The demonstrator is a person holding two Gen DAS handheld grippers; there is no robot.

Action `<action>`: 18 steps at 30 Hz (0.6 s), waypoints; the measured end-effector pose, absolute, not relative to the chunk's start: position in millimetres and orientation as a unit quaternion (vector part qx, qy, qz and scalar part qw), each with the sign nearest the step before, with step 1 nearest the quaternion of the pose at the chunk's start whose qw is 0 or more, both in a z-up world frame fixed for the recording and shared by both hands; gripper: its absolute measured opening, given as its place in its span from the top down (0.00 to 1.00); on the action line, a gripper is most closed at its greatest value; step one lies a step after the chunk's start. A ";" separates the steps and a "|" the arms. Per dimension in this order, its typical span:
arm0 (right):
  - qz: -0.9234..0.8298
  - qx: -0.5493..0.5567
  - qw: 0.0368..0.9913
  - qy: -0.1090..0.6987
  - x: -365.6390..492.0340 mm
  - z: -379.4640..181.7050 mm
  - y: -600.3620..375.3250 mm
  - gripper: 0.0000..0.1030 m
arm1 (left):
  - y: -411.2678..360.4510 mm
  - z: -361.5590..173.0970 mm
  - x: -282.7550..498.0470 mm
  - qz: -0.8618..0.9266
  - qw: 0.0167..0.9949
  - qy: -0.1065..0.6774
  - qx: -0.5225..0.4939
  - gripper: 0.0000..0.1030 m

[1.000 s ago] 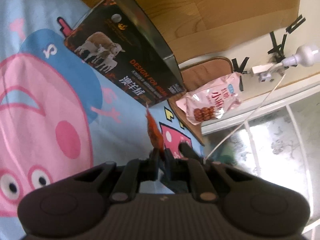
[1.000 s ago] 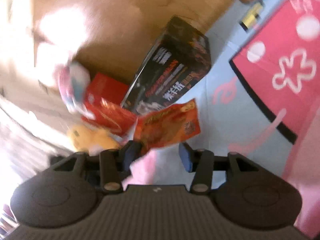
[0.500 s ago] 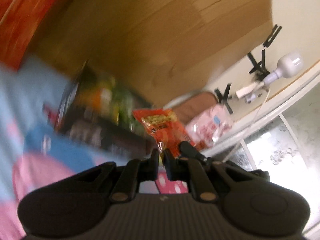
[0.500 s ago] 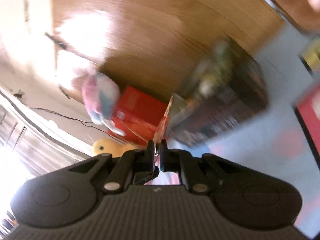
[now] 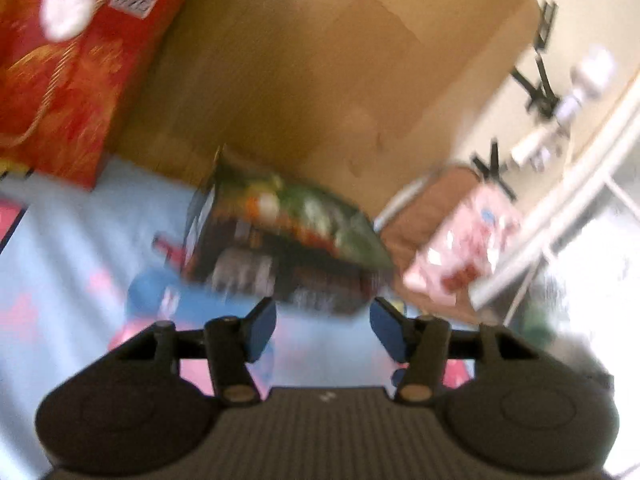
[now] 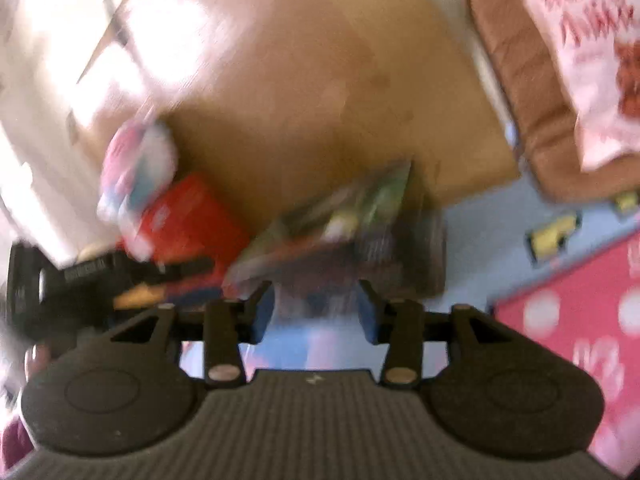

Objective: Organize snacks
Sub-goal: 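Grasp the clear bag of peanuts with the left gripper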

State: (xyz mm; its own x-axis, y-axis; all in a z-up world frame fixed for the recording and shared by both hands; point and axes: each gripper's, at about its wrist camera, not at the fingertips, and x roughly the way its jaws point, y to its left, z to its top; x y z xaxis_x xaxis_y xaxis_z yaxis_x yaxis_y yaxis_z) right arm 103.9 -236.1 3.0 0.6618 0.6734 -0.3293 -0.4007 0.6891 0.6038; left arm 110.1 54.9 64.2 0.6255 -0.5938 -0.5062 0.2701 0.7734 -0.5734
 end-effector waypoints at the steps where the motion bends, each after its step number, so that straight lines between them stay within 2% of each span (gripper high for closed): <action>1: 0.326 0.245 0.865 0.292 95.1 -3.6 -234.5 0.51 | 57.7 60.5 98.5 -0.251 0.869 0.364 -0.223 0.47; 3: 0.359 0.221 0.849 0.317 76.9 -9.7 -228.7 0.51 | 60.3 52.8 76.8 -0.256 0.860 0.385 -0.218 0.46; 6: 0.400 0.159 0.842 0.325 49.2 -7.9 -214.8 0.43 | 69.8 41.2 49.9 -0.255 0.846 0.409 -0.229 0.46; 9: 0.430 0.123 0.831 0.332 28.9 -7.0 -199.9 0.42 | 76.9 33.4 30.9 -0.252 0.837 0.416 -0.251 0.46; 12: 0.444 0.083 0.832 0.323 11.9 -9.0 -189.6 0.36 | 75.1 25.4 19.5 -0.254 0.830 0.423 -0.259 0.46; 18: 0.436 -0.017 0.848 0.300 -6.2 -10.5 -167.0 0.29 | 60.7 10.7 11.5 -0.251 0.831 0.435 -0.240 0.46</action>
State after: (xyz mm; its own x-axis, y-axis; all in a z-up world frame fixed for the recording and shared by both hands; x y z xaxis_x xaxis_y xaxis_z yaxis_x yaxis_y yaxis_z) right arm -6.2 -167.0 -10.5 0.4401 0.7285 -0.5251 -0.7495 0.6200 0.2321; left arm 11.5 60.7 10.7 0.4955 -0.6261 -0.6021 0.2089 0.7587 -0.6170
